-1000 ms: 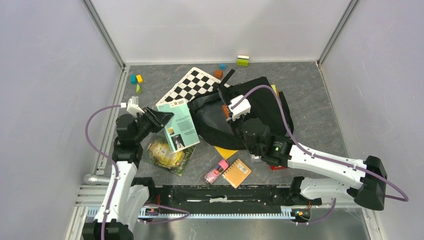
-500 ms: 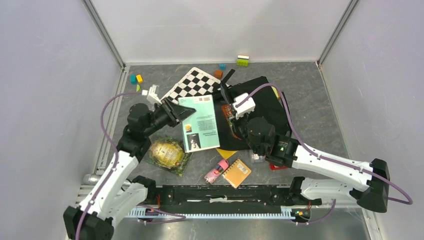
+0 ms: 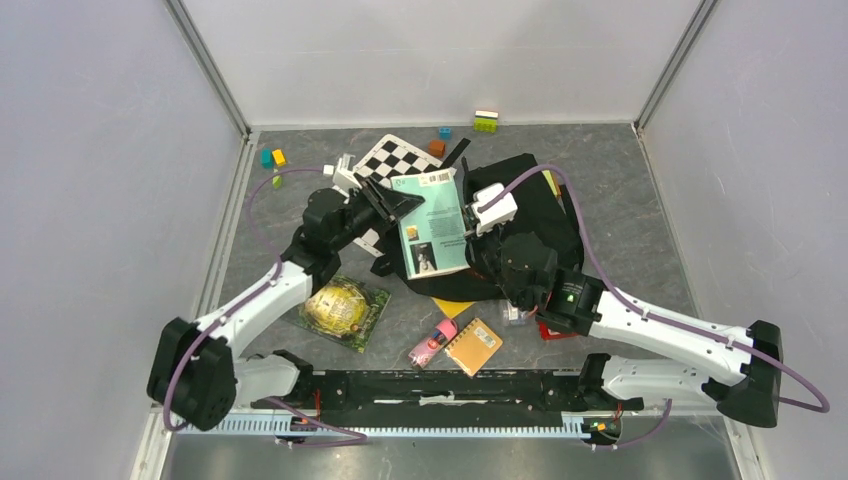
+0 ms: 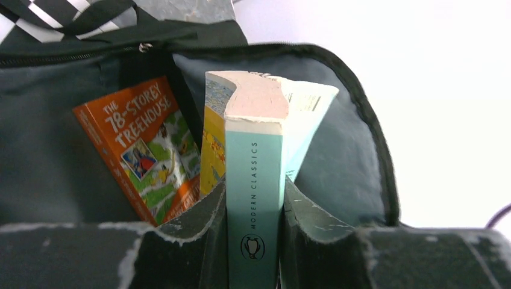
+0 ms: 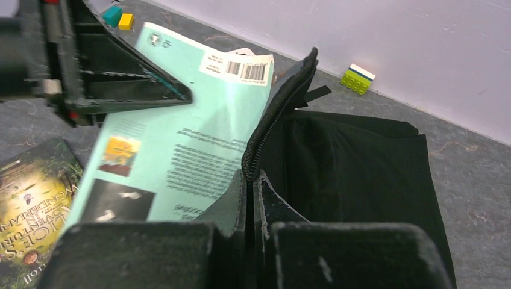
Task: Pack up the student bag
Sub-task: Place the book in the student bag.
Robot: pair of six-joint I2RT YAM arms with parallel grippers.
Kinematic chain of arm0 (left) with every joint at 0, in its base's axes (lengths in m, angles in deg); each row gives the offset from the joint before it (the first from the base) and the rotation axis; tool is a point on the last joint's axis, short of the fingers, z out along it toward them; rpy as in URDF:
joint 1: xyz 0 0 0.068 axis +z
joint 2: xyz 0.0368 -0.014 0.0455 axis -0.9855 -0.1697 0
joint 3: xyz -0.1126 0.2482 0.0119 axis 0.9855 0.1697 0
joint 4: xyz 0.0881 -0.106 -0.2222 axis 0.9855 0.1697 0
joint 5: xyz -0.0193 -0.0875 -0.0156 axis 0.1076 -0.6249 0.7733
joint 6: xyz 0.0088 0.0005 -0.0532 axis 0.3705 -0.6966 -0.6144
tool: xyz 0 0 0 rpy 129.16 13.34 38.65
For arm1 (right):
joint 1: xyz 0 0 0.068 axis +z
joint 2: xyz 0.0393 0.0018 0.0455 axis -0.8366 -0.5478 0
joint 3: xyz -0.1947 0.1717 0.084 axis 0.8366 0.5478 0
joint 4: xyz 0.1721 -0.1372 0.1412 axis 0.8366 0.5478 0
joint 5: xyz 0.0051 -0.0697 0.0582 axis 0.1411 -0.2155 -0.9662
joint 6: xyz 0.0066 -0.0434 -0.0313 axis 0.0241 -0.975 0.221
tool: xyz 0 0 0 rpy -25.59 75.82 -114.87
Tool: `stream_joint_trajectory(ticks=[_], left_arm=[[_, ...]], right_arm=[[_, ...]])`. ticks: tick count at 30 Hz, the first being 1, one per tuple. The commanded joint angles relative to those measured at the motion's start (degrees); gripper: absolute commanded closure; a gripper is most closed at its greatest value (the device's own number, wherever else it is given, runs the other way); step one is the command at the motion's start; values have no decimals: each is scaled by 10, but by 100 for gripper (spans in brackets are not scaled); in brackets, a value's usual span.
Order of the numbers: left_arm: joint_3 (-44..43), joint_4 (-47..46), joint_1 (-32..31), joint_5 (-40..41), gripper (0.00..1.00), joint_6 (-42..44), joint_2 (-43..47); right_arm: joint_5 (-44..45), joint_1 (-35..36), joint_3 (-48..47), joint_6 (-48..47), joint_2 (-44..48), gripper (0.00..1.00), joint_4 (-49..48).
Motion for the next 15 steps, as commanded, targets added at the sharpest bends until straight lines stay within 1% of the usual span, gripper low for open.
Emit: stream_joint_trajectory(ticks=[1,4,9,15], left_arm=[[-14,-160,-17,33,98,-42,-54],[-34,-162,-26,48,98,-21,-100],[-24,-207,-30,59,98,-32,-173],[-2,-161,-36,97,98,-7,-201]], right_arm=[[-8,2,-50,2,20,100,-46],[-9,2,-52,6,20,100,-48],[-16,2,-59,7,16,100,-52],[-16,2,-69,-3,7,100,-56]])
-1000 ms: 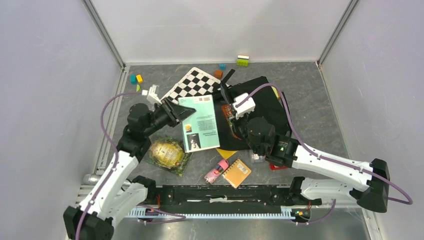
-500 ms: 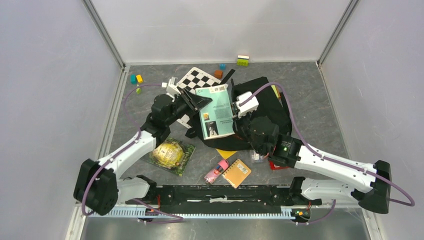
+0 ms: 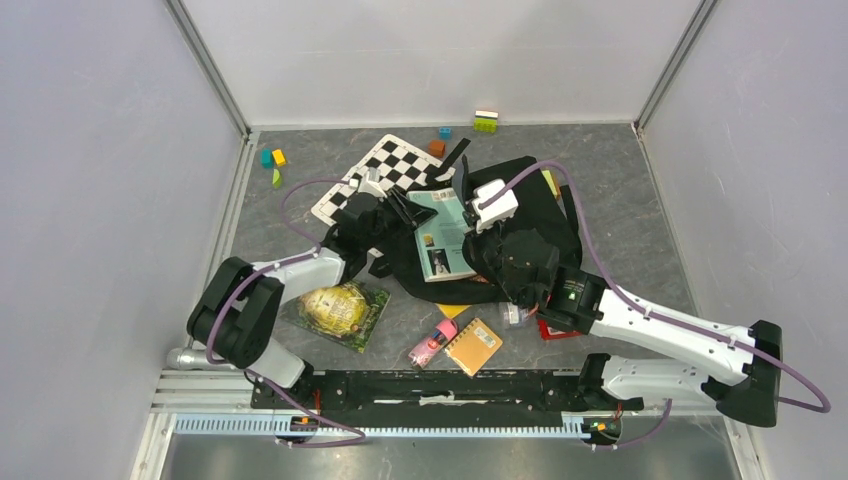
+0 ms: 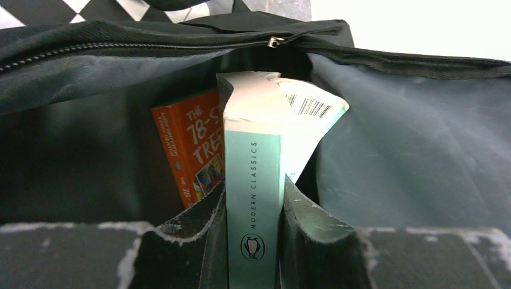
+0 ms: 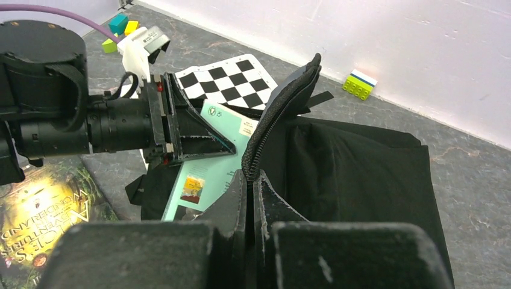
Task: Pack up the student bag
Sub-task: Place the book in the student bag.
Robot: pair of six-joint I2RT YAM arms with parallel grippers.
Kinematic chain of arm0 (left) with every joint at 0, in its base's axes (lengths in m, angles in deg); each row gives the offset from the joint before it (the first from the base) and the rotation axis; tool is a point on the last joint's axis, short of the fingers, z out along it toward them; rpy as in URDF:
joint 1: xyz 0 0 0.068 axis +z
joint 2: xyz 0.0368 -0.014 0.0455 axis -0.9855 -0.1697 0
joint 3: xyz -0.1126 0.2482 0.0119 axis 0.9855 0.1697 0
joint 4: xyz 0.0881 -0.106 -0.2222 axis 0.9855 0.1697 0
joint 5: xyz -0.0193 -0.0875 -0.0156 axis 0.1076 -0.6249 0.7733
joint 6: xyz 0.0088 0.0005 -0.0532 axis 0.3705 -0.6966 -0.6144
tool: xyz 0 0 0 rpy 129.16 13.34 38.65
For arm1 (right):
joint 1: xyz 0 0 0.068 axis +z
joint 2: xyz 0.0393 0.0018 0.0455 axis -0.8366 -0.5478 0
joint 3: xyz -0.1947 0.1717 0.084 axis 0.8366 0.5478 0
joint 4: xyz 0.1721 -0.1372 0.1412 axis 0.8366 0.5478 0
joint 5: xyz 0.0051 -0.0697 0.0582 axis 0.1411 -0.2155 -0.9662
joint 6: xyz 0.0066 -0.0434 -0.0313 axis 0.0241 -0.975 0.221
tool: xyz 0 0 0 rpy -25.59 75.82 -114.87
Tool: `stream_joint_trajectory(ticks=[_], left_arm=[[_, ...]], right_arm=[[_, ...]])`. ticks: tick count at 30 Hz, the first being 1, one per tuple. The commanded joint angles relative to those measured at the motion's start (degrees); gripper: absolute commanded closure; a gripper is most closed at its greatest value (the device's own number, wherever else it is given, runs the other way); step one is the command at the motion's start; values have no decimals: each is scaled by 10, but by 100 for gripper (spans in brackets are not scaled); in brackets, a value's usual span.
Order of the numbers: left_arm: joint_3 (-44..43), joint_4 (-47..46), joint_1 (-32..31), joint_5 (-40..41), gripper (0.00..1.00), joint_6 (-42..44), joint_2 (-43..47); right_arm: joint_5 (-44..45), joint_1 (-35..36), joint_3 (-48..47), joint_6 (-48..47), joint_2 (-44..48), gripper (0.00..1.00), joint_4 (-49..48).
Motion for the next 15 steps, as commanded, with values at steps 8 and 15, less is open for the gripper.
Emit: stream_joint_trajectory(ticks=[8,15], left_arm=[[-21,23,-21,56,98,-12,-29],[-57,-19,-31,70,98,-44,-67]], right_arm=[[-23,2,-64,-20,-9,100,-70],[-29,2,-63,-18,-17,100,-69]])
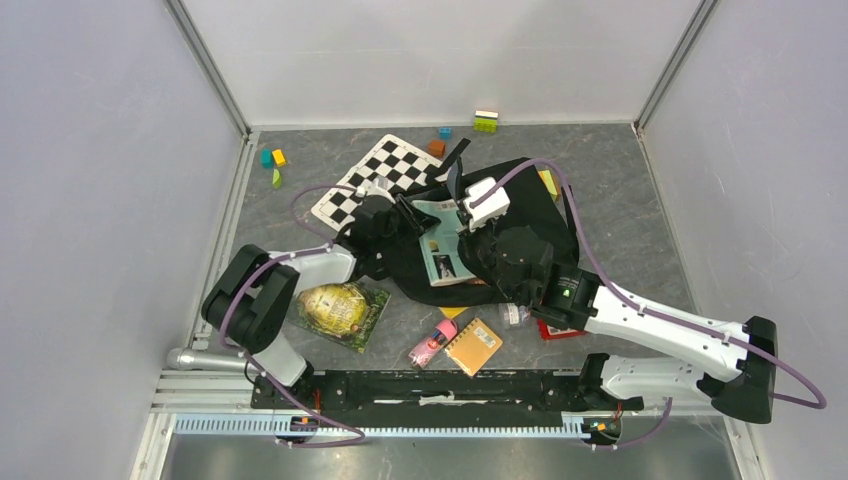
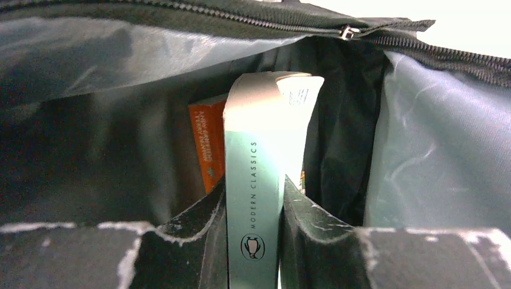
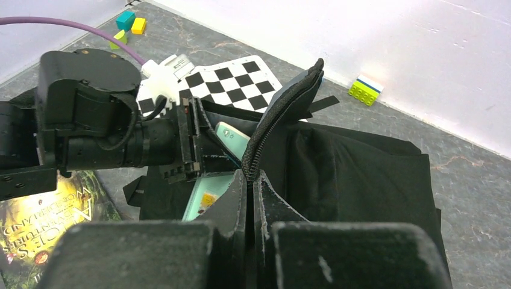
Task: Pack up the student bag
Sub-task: Place the book in the student bag.
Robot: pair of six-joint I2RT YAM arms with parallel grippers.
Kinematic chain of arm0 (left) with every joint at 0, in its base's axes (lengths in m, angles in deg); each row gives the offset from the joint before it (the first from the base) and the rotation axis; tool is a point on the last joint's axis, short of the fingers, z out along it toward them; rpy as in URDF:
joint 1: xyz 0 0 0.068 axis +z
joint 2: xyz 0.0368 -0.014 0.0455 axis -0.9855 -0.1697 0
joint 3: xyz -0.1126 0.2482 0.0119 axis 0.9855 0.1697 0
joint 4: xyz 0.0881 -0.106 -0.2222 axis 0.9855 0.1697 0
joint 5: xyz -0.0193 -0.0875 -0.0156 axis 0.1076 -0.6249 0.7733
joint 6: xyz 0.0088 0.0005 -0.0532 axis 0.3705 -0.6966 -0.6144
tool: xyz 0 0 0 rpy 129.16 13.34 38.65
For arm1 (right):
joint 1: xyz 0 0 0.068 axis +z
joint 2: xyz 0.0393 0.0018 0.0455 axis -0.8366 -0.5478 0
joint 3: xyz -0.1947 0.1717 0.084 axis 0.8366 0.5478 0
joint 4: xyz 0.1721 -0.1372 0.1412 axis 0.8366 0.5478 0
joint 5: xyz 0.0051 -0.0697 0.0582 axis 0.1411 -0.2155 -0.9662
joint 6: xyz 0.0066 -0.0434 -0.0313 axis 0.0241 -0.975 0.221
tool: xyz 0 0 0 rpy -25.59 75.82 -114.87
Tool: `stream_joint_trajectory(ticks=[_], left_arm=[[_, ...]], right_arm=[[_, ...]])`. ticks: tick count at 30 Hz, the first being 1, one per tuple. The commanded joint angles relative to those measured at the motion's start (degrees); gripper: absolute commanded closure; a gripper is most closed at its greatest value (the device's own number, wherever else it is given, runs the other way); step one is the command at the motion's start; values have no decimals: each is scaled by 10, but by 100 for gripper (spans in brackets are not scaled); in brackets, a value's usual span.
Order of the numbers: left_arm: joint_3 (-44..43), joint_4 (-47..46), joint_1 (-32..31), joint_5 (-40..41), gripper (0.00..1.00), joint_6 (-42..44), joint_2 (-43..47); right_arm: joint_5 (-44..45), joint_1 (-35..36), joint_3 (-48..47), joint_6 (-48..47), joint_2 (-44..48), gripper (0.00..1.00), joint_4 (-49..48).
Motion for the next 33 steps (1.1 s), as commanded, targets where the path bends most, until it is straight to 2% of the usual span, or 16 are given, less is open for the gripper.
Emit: stream_joint_trajectory(ticks=[1,10,15,19,22,30,33], left_arm=[[-56,-69,-9,17,98,-48,-26],[-124,-117,-21,81,98,-91,-73],[-137,-154,-43,91,98,-72,-115],[-138,-128,-67,114,97,-20,-135],[-137,-112,-72,116,87,-1,-149],[-144,-21,-73,143,41,92,-116],[-144,10,-73,156,27,121,-101]], right_arm=[[-18,2,-42,-4,3,100,-68],[-26,2,-40,4,-23,100,-56],[-30,2,-45,4,-40,100,-52],[-31,2,-45,4,-42,100,-50],[-29,2,-46,3,-42,100,-48],[-25,2,-46,2,-42,100,-46],[-23,2,-44,2,-40,100,-46]])
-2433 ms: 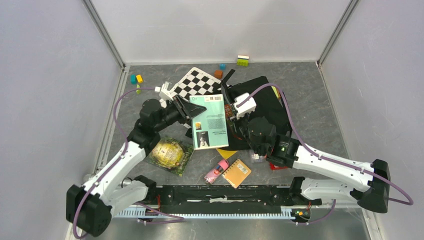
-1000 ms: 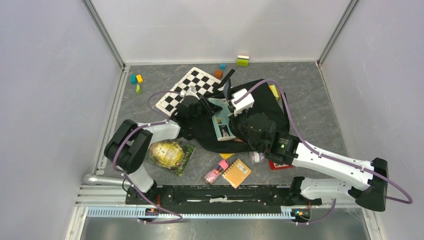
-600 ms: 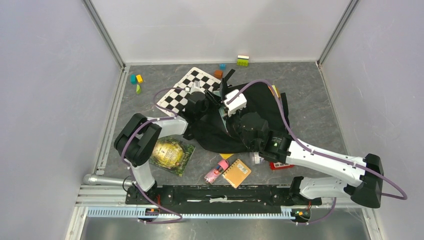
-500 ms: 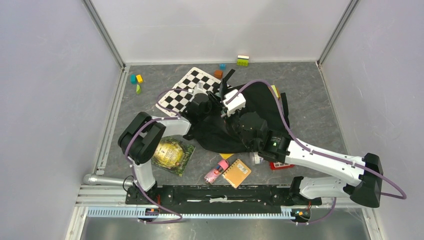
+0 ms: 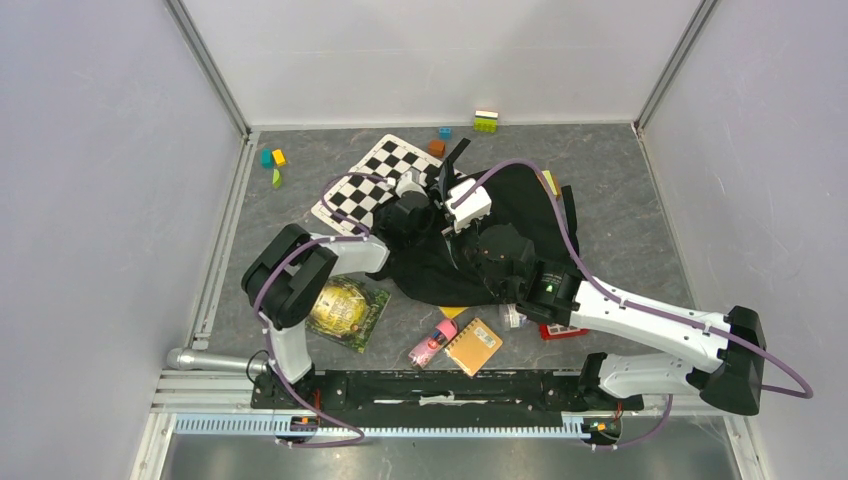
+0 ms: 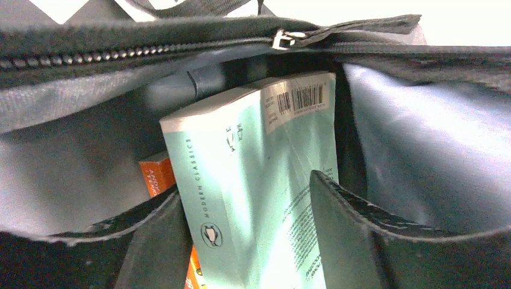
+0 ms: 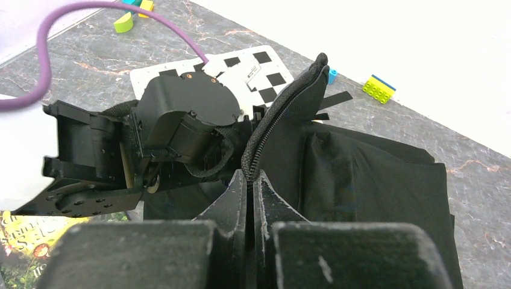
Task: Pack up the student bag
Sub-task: Place the book in the student bag.
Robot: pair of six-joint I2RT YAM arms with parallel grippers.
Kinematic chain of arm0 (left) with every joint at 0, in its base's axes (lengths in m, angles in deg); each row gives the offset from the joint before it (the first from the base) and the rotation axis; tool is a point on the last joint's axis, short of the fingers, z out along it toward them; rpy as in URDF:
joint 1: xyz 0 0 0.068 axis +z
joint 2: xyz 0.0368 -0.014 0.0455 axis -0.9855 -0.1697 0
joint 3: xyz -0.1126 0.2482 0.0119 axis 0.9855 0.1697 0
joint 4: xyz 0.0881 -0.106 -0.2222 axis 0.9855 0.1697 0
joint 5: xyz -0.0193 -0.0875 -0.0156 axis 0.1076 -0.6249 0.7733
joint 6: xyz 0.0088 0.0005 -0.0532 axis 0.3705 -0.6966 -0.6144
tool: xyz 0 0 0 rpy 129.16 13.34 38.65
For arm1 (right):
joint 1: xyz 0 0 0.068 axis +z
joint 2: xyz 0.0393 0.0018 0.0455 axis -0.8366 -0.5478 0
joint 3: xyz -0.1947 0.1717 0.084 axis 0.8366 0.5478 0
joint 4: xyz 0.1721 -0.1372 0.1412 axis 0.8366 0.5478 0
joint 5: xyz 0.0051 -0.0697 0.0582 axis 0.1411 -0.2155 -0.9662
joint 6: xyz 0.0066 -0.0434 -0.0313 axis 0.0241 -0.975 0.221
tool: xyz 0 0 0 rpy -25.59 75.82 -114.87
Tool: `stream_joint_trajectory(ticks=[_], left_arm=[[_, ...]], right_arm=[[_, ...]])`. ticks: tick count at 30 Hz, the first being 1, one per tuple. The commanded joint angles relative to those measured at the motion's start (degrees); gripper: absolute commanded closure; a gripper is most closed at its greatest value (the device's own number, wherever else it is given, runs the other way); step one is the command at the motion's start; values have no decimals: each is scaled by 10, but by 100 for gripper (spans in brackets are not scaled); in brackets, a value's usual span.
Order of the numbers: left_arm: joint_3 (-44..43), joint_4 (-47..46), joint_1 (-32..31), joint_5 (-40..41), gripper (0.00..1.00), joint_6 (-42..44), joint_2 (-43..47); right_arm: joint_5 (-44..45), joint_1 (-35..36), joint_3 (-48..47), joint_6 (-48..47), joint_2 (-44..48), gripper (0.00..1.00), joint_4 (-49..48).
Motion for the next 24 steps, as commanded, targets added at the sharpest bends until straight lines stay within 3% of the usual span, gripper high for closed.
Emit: stream_joint_trajectory(ticks=[1,5,10,19,24], left_arm=[[-20,44,-1,47,22,91,51],[-10,62,-1,63,9,124,80],[10,86,-1,87,0,169,133],[94,152,0,134,0,226,301],[127,318,19,144,0,230,426]], right_arm=[[-4,2,-33,0,7,100,-37],[1,2,-31,0,11,100,-36],[5,2,-29,-3,14,100,-36],[8,2,-30,-8,15,100,-33],[12,2,-26,-13,19,100,-26]])
